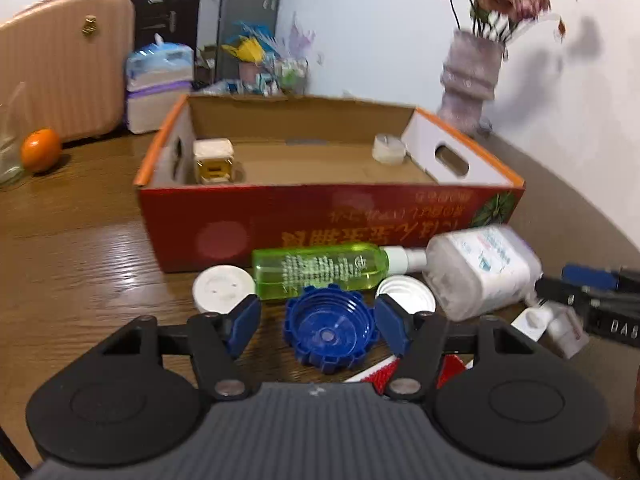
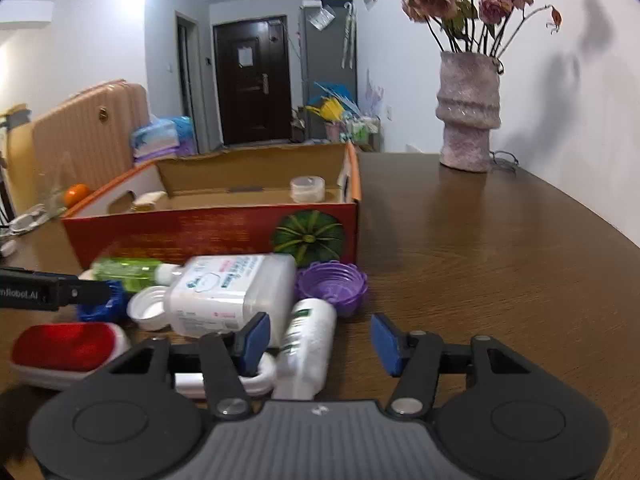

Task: Organize rigid objects
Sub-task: 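Grasp the blue cap with the left tool while the right tool grasps the white tube bottle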

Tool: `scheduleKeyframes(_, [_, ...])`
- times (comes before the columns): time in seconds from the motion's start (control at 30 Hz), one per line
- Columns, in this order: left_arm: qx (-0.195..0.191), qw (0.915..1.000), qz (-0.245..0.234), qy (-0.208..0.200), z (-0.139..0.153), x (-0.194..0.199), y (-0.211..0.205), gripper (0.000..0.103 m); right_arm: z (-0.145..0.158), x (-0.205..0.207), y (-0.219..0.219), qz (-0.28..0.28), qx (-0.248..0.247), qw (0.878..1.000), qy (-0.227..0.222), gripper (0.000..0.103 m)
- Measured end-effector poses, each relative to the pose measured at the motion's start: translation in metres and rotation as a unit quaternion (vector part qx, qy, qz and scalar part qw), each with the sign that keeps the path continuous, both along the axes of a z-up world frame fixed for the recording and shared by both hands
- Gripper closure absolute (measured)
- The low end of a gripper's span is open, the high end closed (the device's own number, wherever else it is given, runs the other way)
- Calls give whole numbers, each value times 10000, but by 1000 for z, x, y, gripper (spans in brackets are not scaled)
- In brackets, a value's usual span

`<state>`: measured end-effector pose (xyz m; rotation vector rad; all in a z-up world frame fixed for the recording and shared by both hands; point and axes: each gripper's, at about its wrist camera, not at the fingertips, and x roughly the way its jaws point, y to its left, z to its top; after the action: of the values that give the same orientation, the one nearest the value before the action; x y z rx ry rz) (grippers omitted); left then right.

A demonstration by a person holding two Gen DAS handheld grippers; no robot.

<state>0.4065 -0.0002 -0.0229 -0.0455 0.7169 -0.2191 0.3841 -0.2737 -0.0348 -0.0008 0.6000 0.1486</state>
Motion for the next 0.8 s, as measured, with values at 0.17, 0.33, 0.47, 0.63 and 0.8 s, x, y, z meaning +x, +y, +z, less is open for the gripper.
scheduleKeyframes(0.17, [143,9998,-58,131,-8,6,-6,47,-13,10,-3,89,55,9995,287,65])
scheduleKeyframes(0.33, [208,9997,-120,109,-7,3,-4,82,-14,7,-4,48,115,9995,280,73])
scheduleKeyframes(0.47, [188,9998,28,-94,-2,-8,-1,83,-9,-5,-7,0,165,9997,178,77])
scheduleKeyframes(0.63, [162,9969,153,-761,27,-50,3,83,8,-36,-9,-21,187,9998,-111,76])
scheduleKeyframes(0.8, [191,9867,321,-1579,58,-115,12,83,27,-75,1,-78,38,9989,-455,77])
